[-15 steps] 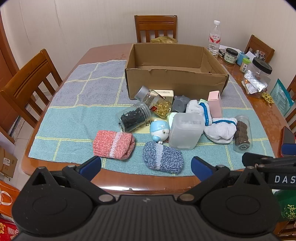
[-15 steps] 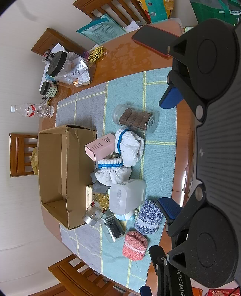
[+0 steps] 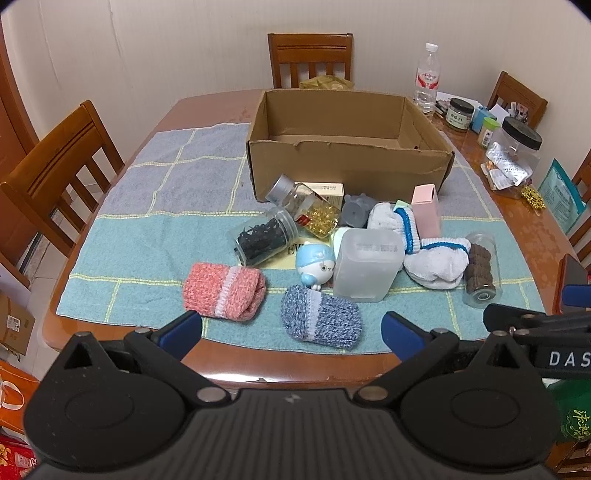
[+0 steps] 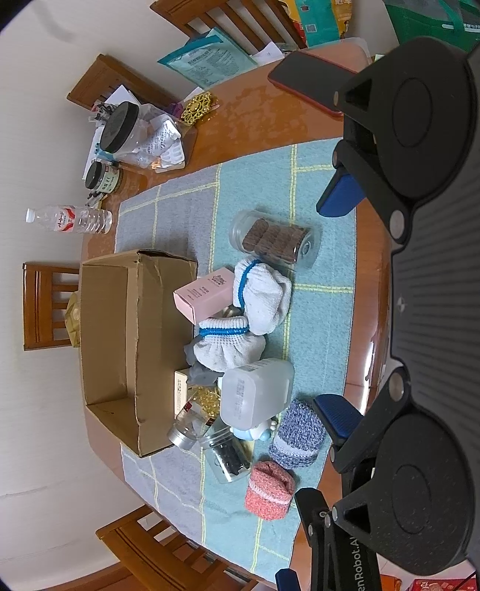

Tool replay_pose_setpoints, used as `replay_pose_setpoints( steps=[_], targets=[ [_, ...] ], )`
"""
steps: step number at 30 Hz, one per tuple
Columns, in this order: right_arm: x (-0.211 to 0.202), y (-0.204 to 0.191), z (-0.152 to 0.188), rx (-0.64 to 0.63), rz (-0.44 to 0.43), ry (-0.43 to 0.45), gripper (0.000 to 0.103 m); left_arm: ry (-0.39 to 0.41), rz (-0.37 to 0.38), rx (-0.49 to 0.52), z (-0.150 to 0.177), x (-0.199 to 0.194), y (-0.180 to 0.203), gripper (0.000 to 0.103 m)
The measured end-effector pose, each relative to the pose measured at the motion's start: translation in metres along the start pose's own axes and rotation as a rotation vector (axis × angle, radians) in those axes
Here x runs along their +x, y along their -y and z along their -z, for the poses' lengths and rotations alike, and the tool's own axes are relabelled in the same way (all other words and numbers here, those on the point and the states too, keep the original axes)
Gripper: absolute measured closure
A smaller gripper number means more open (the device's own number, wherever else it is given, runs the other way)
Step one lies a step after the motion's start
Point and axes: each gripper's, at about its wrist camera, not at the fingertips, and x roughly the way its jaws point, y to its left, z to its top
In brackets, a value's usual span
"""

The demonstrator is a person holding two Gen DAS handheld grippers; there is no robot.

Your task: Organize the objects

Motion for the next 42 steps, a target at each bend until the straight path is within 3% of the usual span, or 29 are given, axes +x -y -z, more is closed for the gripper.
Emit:
replay_pose_setpoints(
  steps=[24, 42],
  targets=[
    [-0.013, 0.012, -0.005, -0.002, -0.028, 0.002, 0.000, -0.001, 0.013, -0.004, -0.010, -0.009, 0.004, 0.001],
    [0.001, -0.002, -0.015, 0.022, -0.038, -0.001, 0.000, -0.012, 0.090, 0.074, -0.021, 0.017, -0.007, 0.001]
  ],
)
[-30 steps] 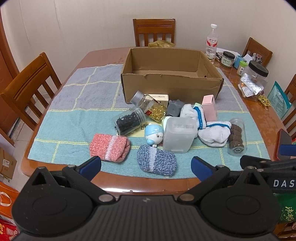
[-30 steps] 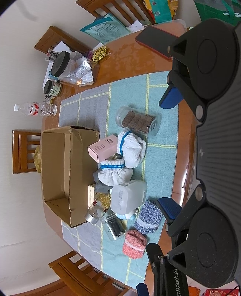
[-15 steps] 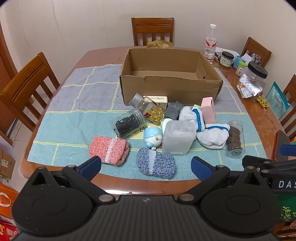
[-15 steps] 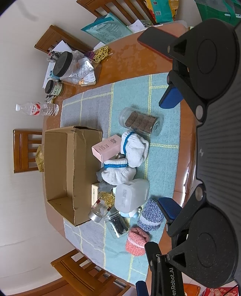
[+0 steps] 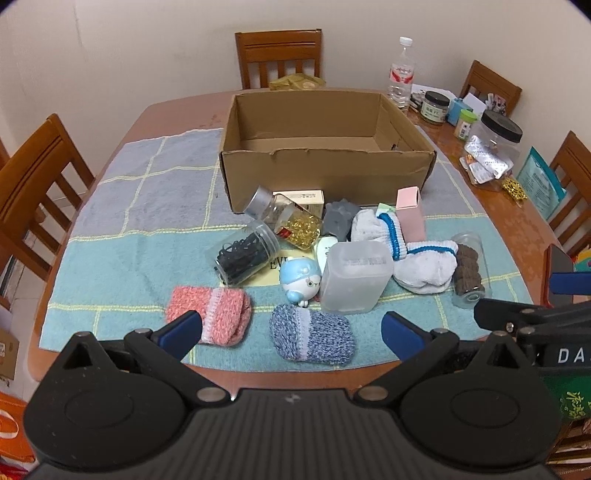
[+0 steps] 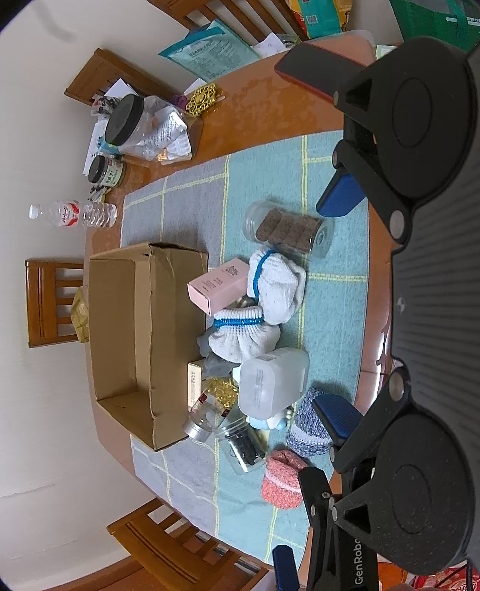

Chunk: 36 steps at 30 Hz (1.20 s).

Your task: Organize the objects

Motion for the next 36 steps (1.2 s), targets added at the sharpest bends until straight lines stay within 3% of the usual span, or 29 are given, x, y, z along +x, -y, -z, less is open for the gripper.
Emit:
replay_pose_setpoints(
  steps=[19, 25, 30, 36],
  targets=[
    [0.030, -0.024, 0.003, -0.007, -0.022, 0.025, 0.000, 0.060, 0.094, 0.064, 0.000, 0.031, -0.037, 0.001],
    [0.039, -0.009, 0.006, 0.000, -0.026, 0.023, 0.000, 0.091, 0.094, 0.074, 0.004, 0.040, -0.034, 0.001],
    [0.051, 0.012, 0.006, -0.029, -0.040, 0.017, 0.000, 0.150, 0.058, 0.021, 0.011, 0.049, -0.028, 0.001],
    [0.072, 0.045, -0.003, -0.106, -0.071, -0.001, 0.000, 0.080, 0.054, -0.028, 0.019, 0.065, -0.012, 0.001]
  ],
)
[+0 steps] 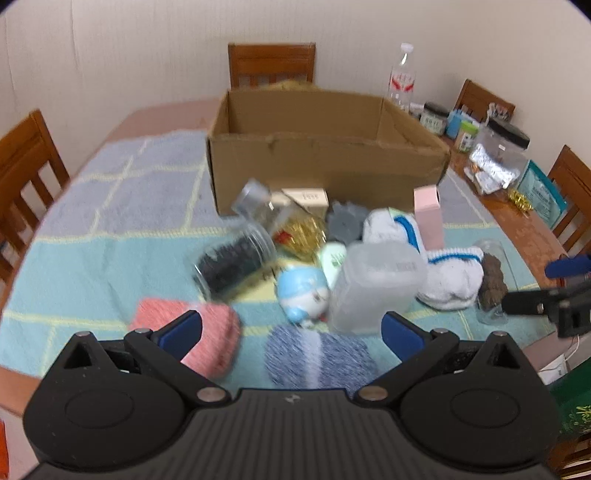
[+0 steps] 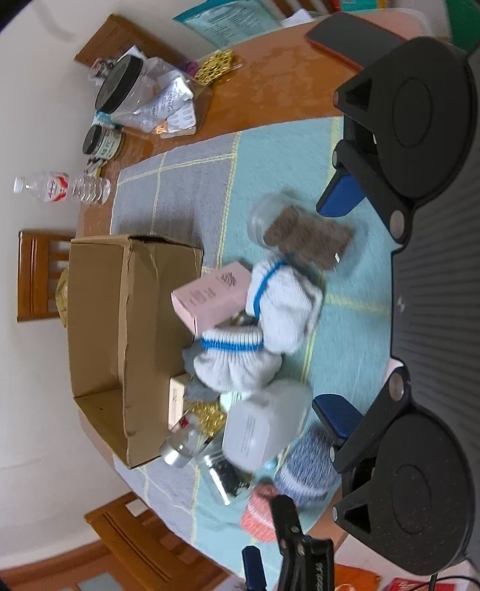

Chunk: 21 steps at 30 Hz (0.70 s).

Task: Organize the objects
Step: 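Reach the right gripper to the cookie jar while the left approaches the blue-grey sock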

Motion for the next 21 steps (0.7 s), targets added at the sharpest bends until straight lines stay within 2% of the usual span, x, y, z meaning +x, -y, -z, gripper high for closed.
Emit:
replay_pose_setpoints(
  steps=[4, 7, 13, 18, 21],
  targets=[
    [0.014, 0.025, -0.011, -0.070, -0.046, -0.013, 0.000, -0.029, -0.026, -0.064, 0.007, 0.006, 0.011, 0.001],
    [0.027, 0.041, -0.024, -0.139, -0.095, -0.018, 0.000, -0.042, -0.036, -0.161, 0.015, 0.008, 0.014, 0.001],
    [0.062, 0.058, -0.052, -0.298, -0.225, -0.061, 0.000, -0.053, -0.050, -0.294, 0.030, 0.009, 0.021, 0.001],
    [0.083, 0.054, -0.056, -0.397, -0.282, -0.097, 0.000, -0.066, -0.084, -0.324, 0.036, 0.010, 0.027, 0.001],
    [0.089, 0.054, -0.053, -0.413, -0.297, -0.133, 0.000, -0.074, -0.091, -0.321, 0.036, 0.010, 0.029, 0.001]
  ],
)
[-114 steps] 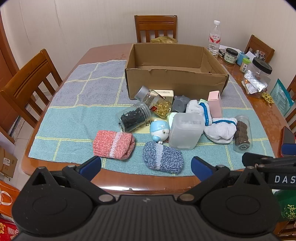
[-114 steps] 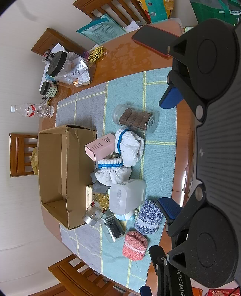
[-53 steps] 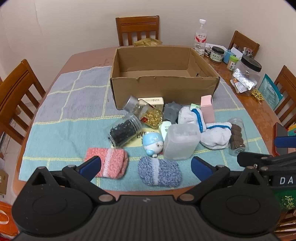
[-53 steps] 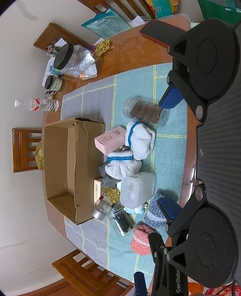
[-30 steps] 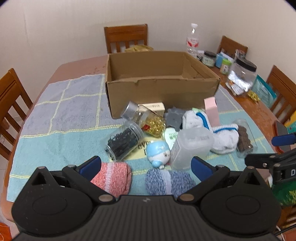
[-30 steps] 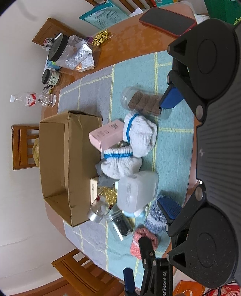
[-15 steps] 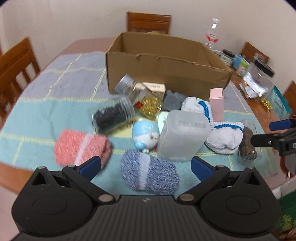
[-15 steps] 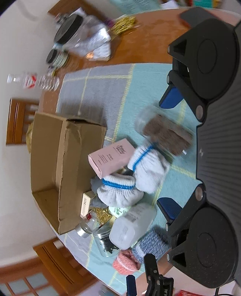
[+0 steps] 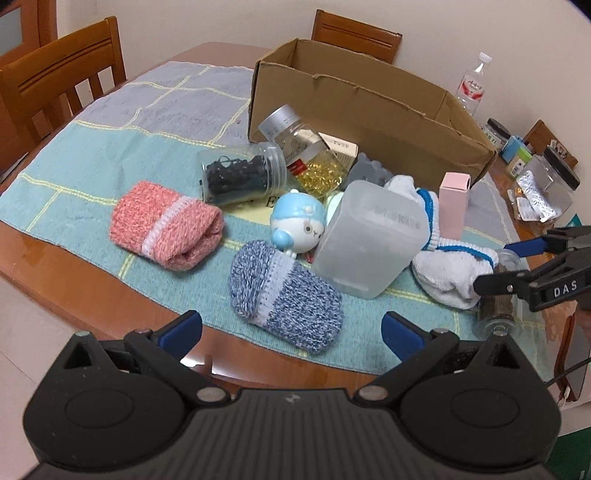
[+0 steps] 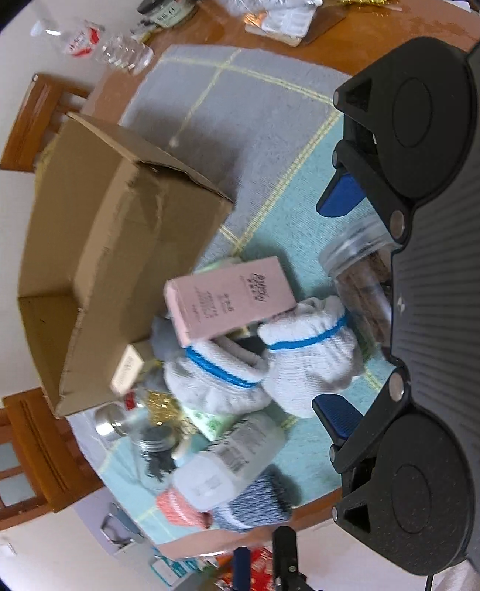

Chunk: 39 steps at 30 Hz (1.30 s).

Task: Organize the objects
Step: 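Reach the right gripper to the cookie jar while the left approaches the blue-grey sock, then close the right gripper on the cookie jar while the left grasps the blue-grey sock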

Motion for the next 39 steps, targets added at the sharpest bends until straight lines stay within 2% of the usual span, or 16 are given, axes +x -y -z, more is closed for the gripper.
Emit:
replay_pose_setpoints(
  steps=[5, 10, 13, 15, 18, 25, 32, 39],
  targets=[
    [-0.001, -0.001, 0.012, 0.051, -0.018, -0.047, 0.000, -0.010, 0.001, 0.072, -0.003, 0.003, 0.003, 0.001],
    [-0.008, -0.014, 0.033, 0.107, -0.004, -0.096, 0.000, -0.029, 0.018, 0.152, -0.005, 0.009, 0.002, 0.001],
    [-0.004, -0.028, 0.044, 0.095, 0.031, -0.106, 0.000, -0.042, 0.023, 0.192, -0.006, 0.013, 0.002, 0.001],
    [0.002, -0.035, 0.050, 0.073, 0.087, -0.098, 0.000, -0.043, 0.030, 0.216, -0.006, 0.015, 0.002, 0.001],
    [0.010, -0.037, 0.055, 0.064, 0.109, -0.114, 0.000, -0.043, 0.034, 0.244, -0.006, 0.017, 0.002, 0.001],
    [0.013, -0.035, 0.059, 0.049, 0.122, -0.100, 0.000, -0.036, 0.013, 0.313, -0.007, 0.028, 0.007, 0.001],
    [0.013, -0.033, 0.061, 0.043, 0.122, -0.085, 0.000, -0.018, -0.049, 0.392, -0.005, 0.045, 0.019, 0.001],
    [0.012, -0.036, 0.059, 0.027, 0.119, -0.070, 0.000, -0.003, -0.058, 0.382, -0.002, 0.049, 0.025, 0.011]
  ],
)
